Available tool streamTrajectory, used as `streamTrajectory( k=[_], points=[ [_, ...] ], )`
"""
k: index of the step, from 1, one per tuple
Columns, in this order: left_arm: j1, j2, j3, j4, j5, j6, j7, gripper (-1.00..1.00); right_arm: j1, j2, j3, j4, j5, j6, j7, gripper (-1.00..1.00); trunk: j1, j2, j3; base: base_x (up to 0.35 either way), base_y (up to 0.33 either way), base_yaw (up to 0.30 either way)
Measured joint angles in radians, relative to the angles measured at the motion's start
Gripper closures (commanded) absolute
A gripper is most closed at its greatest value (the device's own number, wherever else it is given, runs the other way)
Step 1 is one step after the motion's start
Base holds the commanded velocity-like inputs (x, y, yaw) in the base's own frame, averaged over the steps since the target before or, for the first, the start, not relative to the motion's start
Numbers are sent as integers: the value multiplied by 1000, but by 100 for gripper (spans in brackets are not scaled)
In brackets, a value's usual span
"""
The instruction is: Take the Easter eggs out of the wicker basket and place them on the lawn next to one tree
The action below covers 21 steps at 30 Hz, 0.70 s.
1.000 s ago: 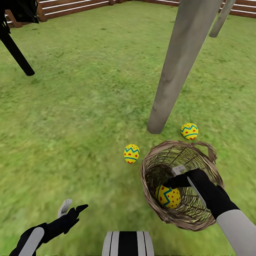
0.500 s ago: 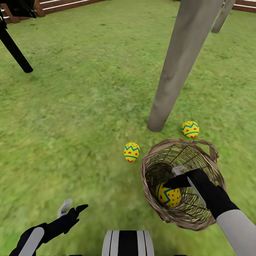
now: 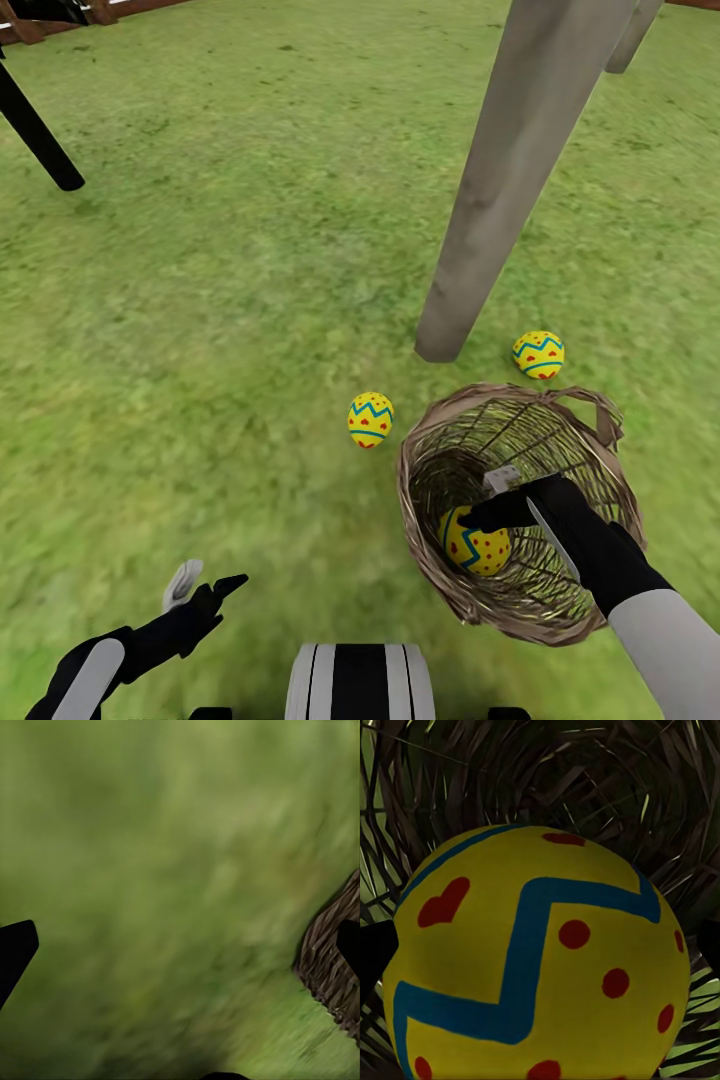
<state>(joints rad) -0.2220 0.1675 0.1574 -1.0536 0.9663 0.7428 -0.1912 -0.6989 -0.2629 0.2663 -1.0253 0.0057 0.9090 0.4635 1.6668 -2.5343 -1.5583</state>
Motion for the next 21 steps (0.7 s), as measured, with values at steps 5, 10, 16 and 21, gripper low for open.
streamTrajectory(
  k=[5, 10, 16, 21],
  points=[
    [0, 0, 0, 0, 1, 0, 0, -100, 0, 0, 0, 0, 0, 0, 0, -100, 0, 0, 0, 0, 0, 0],
    [0, 0, 0, 0, 1, 1, 0, -100, 0, 0, 0, 0, 0, 0, 1, -100, 2, -1, -19, 0, 0, 0],
    [0, 0, 0, 0, 2, 1, 0, -100, 0, 0, 0, 0, 0, 0, 0, -100, 3, -1, -23, 0, 0, 0],
    [0, 1, 0, 0, 3, 1, 0, -100, 0, 0, 0, 0, 0, 0, 1, -100, 3, -1, -23, 0, 0, 0]
  ],
)
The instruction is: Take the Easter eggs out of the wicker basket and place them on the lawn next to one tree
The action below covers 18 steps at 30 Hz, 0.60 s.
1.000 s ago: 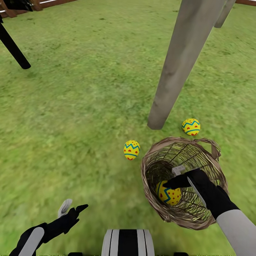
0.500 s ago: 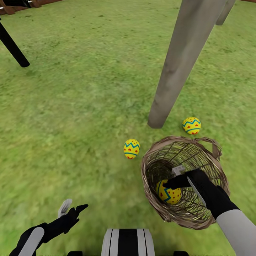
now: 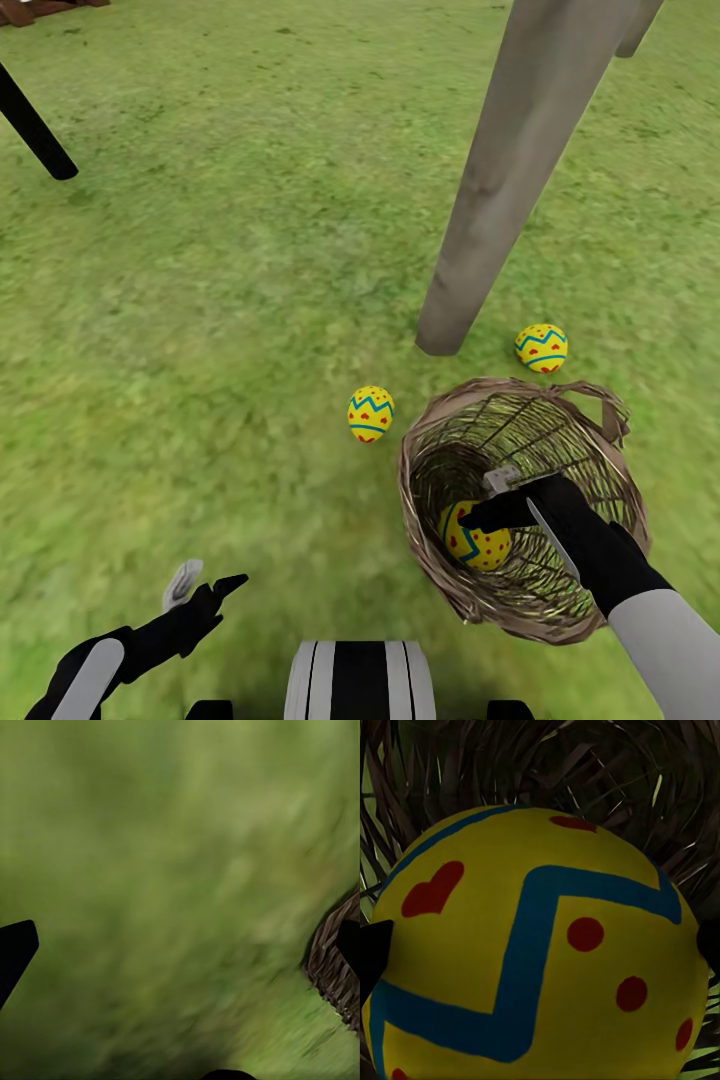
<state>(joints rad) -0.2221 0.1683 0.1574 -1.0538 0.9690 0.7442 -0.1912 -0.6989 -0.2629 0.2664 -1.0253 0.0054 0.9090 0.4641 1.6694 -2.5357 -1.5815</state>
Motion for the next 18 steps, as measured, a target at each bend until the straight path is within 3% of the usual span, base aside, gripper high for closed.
streamTrajectory(
  k=[12, 13, 18],
  points=[
    [0, 0, 0, 0, 1, 0, 0, -100, -1, 0, 1, -10, 0, -1, -1, -100, 1, -1, -8, 0, 0, 0],
    [0, 0, 0, 0, 1, 0, 0, -100, -1, 0, 1, -10, 0, 0, -1, 100, 1, -1, -8, 0, 0, 0],
    [0, 0, 0, -1, 2, 0, -1, -100, -1, 0, -1, -18, 1, 11, -1, 100, 1, -1, -11, 0, 0, 0]
  ],
)
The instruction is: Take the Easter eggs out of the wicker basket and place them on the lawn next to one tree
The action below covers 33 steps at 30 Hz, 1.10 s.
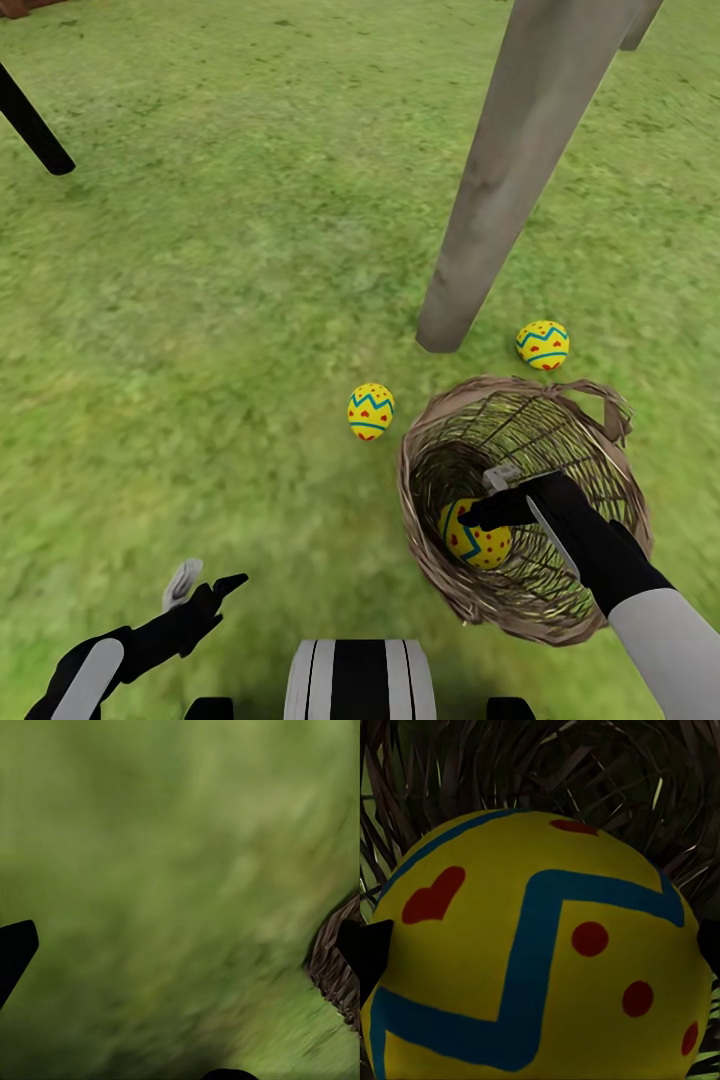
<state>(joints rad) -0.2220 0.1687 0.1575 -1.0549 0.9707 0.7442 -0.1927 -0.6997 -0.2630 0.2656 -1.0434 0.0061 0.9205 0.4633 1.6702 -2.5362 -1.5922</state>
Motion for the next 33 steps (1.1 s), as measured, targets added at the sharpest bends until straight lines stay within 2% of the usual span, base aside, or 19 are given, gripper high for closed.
streamTrajectory(
  k=[14, 16, 23, 33],
  points=[
    [3, 2, 3, 17, -13, -16, 7, -100, 0, 0, -3, -1, -1, 3, 0, 100, 0, 0, -1, 0, 0, 0],
    [3, 2, 3, 18, -14, -17, 7, -100, 1, 0, -3, 18, -6, 5, 0, 100, -1, 0, 7, 0, 0, 0],
    [3, 2, 4, 18, -12, -17, 7, -100, 0, 0, -4, 18, -8, 5, -1, 100, -1, 1, 7, 0, 0, 0],
    [3, 2, 4, 18, -12, -17, 6, -100, 5, -1, -5, 3, 0, 4, -2, 100, -5, 3, 45, 0, 0, 0]
  ],
)
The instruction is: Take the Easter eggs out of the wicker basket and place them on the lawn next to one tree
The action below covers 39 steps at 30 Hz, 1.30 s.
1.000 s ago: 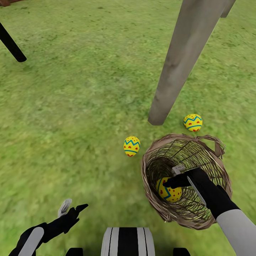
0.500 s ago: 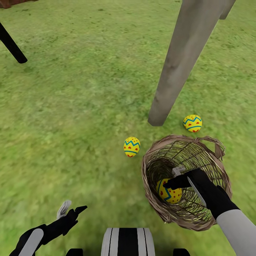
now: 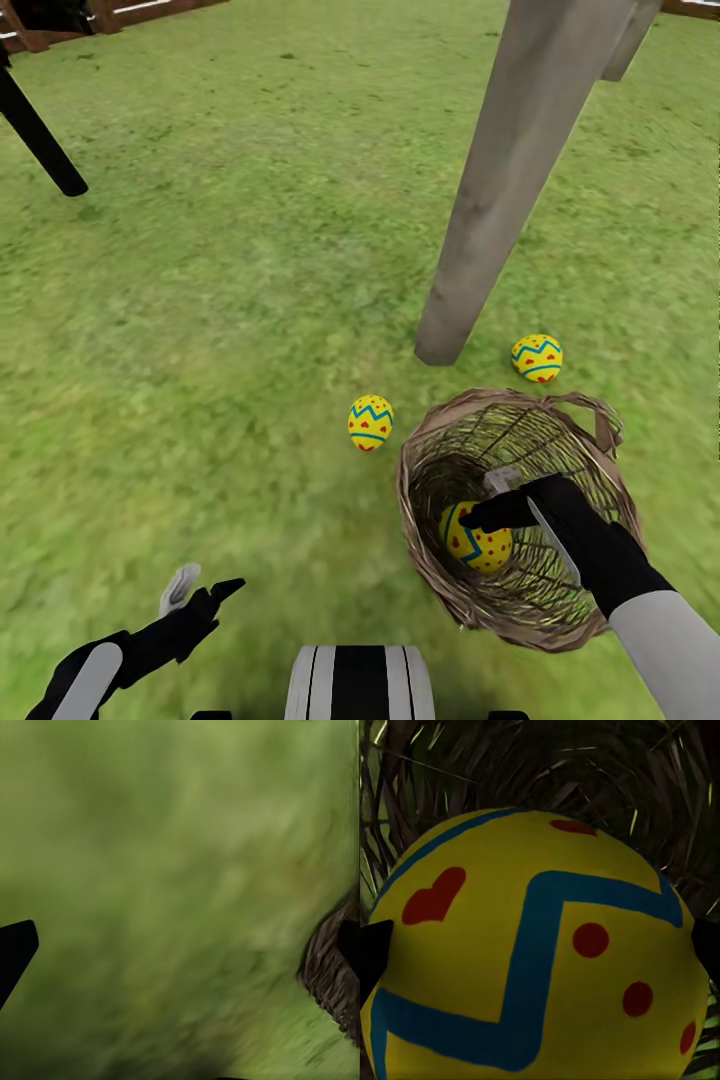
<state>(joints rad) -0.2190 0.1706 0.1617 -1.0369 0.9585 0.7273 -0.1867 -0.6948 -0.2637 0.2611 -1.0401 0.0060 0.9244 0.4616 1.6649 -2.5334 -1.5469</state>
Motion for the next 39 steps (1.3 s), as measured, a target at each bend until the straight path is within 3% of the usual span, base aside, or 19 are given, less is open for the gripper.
streamTrajectory(
  k=[10, 16, 20, 26, 33, 39],
  points=[
    [0, 0, 0, 0, 0, 0, 0, -100, 4, -2, 0, -71, -2, 22, 0, 100, -5, 2, 39, 0, 0, 0],
    [0, 0, -1, -1, 0, 0, 1, -100, 16, -14, -3, -174, -5, 61, 1, 100, -7, 4, 62, 0, 0, 0],
    [0, 0, 0, 0, 0, 0, 0, -100, 54, -20, -6, -273, -6, 102, 1, 100, -9, 5, 77, 0, 0, 0],
    [0, -1, -1, 0, 0, 0, 0, -100, 76, -31, -6, -335, -7, 119, 2, 100, -12, 6, 101, 0, 0, 0],
    [0, -1, -1, -1, 1, 0, 0, -100, 120, -53, -6, -424, -7, 119, 2, 100, -15, 8, 128, 0, 0, 0],
    [0, -1, -1, -2, 2, 0, 1, -100, 198, -98, -8, -547, -8, 119, 8, 100, -18, 9, 151, 0, 0, 0]
  ],
)
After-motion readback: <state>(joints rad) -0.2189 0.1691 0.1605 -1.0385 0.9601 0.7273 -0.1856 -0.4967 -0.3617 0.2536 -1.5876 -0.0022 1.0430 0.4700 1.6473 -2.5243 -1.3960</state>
